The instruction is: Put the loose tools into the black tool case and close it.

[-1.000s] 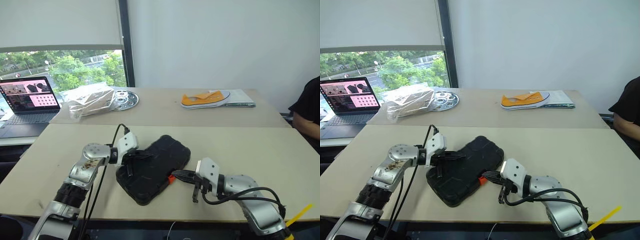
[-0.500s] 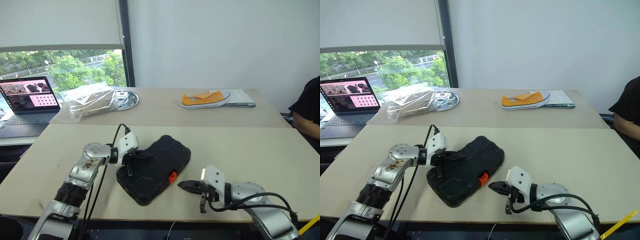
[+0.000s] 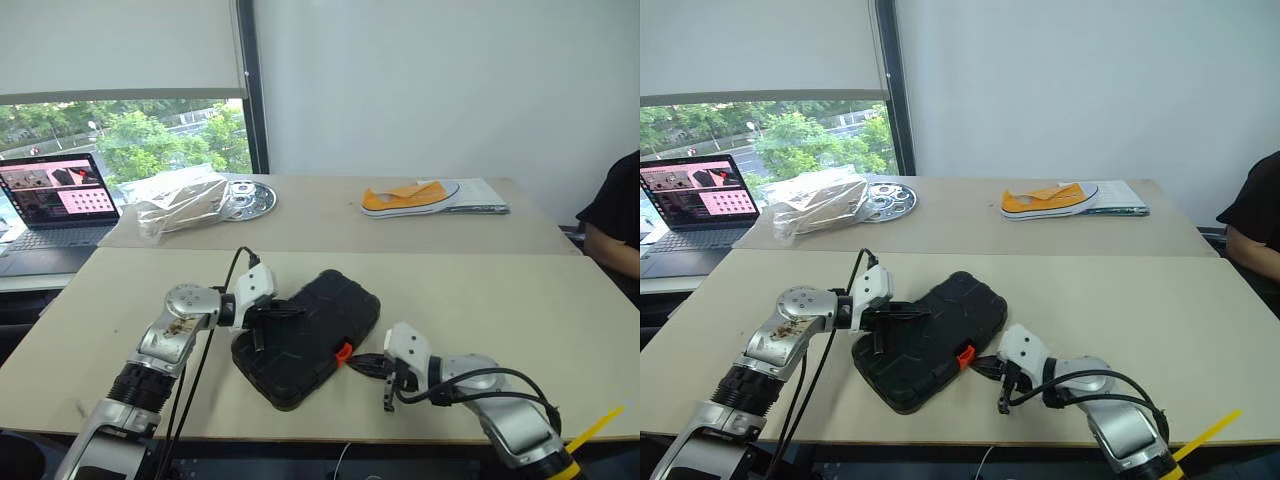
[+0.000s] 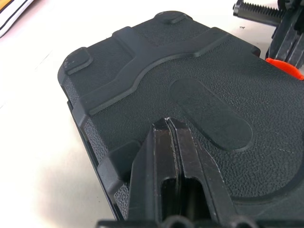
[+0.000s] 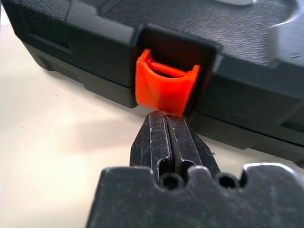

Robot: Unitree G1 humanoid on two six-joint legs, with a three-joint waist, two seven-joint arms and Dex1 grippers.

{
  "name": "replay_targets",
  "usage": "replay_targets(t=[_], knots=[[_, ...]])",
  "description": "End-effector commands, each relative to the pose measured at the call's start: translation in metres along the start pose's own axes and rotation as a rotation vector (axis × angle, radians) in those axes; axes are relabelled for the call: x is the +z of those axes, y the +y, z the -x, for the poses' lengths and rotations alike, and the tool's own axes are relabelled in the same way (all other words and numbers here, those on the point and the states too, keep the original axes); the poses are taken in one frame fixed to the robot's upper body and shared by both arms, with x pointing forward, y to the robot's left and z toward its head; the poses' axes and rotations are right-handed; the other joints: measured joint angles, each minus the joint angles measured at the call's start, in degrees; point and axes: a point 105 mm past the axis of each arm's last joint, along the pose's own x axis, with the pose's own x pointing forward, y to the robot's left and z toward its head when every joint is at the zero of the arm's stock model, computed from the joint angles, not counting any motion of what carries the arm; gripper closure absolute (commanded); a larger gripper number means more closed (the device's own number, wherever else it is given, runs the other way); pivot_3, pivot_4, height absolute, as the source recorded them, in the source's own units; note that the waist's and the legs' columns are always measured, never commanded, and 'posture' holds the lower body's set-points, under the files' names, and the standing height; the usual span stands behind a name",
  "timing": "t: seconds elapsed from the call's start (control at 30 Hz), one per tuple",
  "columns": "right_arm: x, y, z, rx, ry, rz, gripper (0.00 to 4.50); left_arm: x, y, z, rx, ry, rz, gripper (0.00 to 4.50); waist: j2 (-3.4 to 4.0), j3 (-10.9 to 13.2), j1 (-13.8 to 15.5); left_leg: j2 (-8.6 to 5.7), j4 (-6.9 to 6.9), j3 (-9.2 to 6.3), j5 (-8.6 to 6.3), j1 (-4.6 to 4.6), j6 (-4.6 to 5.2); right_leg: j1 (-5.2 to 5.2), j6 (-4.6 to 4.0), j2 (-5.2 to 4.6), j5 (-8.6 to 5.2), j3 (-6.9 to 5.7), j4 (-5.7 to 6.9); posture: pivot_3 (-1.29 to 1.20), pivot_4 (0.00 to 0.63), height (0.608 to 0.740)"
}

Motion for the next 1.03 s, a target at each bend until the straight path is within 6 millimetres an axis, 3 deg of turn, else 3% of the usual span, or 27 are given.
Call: replay_targets(t=[0.03,0.23,0.4,0.43,0.53,0.57,0.6,0.63,0.67,0.8,0.87,0.93,1.03], knots=[[0.032,-0.006,-0.004,-0.005,-0.099,0.101,4.49,-0.037,-0.015,-0.005,-0.038,0.118,0.097,4.5,0.01,0.0,0.0,0.0,0.0,0.0,0.0,-0.01,0.0,-0.01,0.0,0.0,0.0,0.0,0.0,0.0,0.15,0.74],[0.039,-0.007,-0.002,-0.002,-0.111,0.104,4.49,-0.039,-0.016,-0.003,-0.021,0.104,0.102,4.5,0.02,0.0,-0.1,0.01,-0.01,0.0,0.01,-0.03,-0.03,-0.06,-0.02,0.01,0.01,0.0,0.02,0.0,0.15,0.74],[0.024,-0.004,0.027,-0.001,-0.063,0.076,4.49,-0.02,-0.014,0.019,0.019,-0.054,0.096,4.5,0.08,0.0,-0.1,0.0,-0.29,0.03,0.05,0.0,-0.09,-0.12,-0.06,-0.04,0.03,0.08,-0.03,0.0,0.15,0.74],[0.023,-0.006,0.034,-0.016,-0.066,0.073,4.5,-0.015,-0.013,0.026,0.034,-0.089,0.084,4.24,0.09,0.0,-0.1,0.0,-0.35,0.03,0.1,0.01,-0.17,-0.11,-0.24,-0.04,0.09,0.07,-0.05,0.0,0.15,0.74],[0.022,-0.014,0.06,-0.077,-0.084,0.036,3.67,-0.012,-0.012,0.057,0.093,-0.115,0.079,3.48,0.05,0.1,-0.3,-0.01,-0.6,0.05,0.33,-0.01,-0.58,-0.22,-0.4,0.0,0.08,0.04,-0.14,0.0,0.15,0.74],[0.02,-0.016,0.068,-0.09,-0.078,0.037,3.15,-0.015,-0.012,0.068,0.119,-0.105,0.081,3.07,0.05,0.1,-0.4,-0.02,-0.75,0.11,0.37,-0.04,-0.65,-0.37,-0.43,0.02,0.06,0.09,-0.14,0.0,0.15,0.74],[0.017,-0.018,0.077,-0.11,-0.068,0.054,3.15,-0.02,-0.012,0.08,0.149,-0.08,0.08,3.07,0.06,0.1,-0.4,-0.02,-0.78,0.12,0.38,-0.03,-0.67,-0.39,-0.44,0.03,0.05,0.11,-0.14,0.0,0.15,0.74],[0.016,-0.021,0.085,-0.13,-0.06,0.068,2.68,-0.026,-0.013,0.092,0.17,-0.051,0.082,2.49,0.04,0.1,-0.3,-0.03,-0.8,0.14,0.39,-0.05,-0.7,-0.47,-0.47,0.08,0.02,0.08,-0.12,0.0,0.15,0.74],[0.012,-0.023,0.093,-0.151,-0.051,0.072,2.44,-0.034,-0.013,0.105,0.203,-0.019,0.077,2.33,0.02,0.1,-0.1,-0.03,-0.81,0.16,0.39,-0.17,-0.71,-0.62,-0.48,0.11,0.0,0.05,-0.12,0.0,0.15,0.74],[-0.003,-0.025,0.119,-0.163,-0.021,0.147,0.97,-0.058,-0.021,0.143,0.292,0.08,0.098,0.85,0.08,0.2,0.0,-0.04,-0.92,0.35,0.33,-0.24,-0.74,-0.8,-0.46,0.12,-0.12,0.07,-0.14,0.0,0.15,0.74],[-0.006,-0.025,0.13,-0.156,-0.055,0.154,0.48,-0.072,-0.03,0.161,0.322,0.134,0.124,0.25,-0.01,0.3,0.1,-0.09,-0.9,0.37,0.3,-0.27,-0.68,-0.81,-0.4,0.15,-0.16,0.01,-0.14,0.0,0.15,0.74],[-0.008,-0.031,0.138,-0.172,-0.08,0.104,0.05,-0.078,-0.042,0.171,0.334,0.162,0.137,0.0,-0.24,0.4,0.1,-0.11,-0.85,0.41,0.27,-0.36,-0.64,-0.85,-0.38,0.13,-0.17,0.01,-0.15,0.0,0.15,0.74],[-0.009,-0.035,0.138,-0.177,-0.089,0.133,0.05,-0.079,-0.048,0.175,0.36,0.153,0.139,0.0,-0.32,0.5,0.3,-0.11,-0.79,0.4,0.24,-0.39,-0.59,-0.85,-0.37,-0.05,-0.17,0.0,-0.17,0.0,0.15,0.74]])
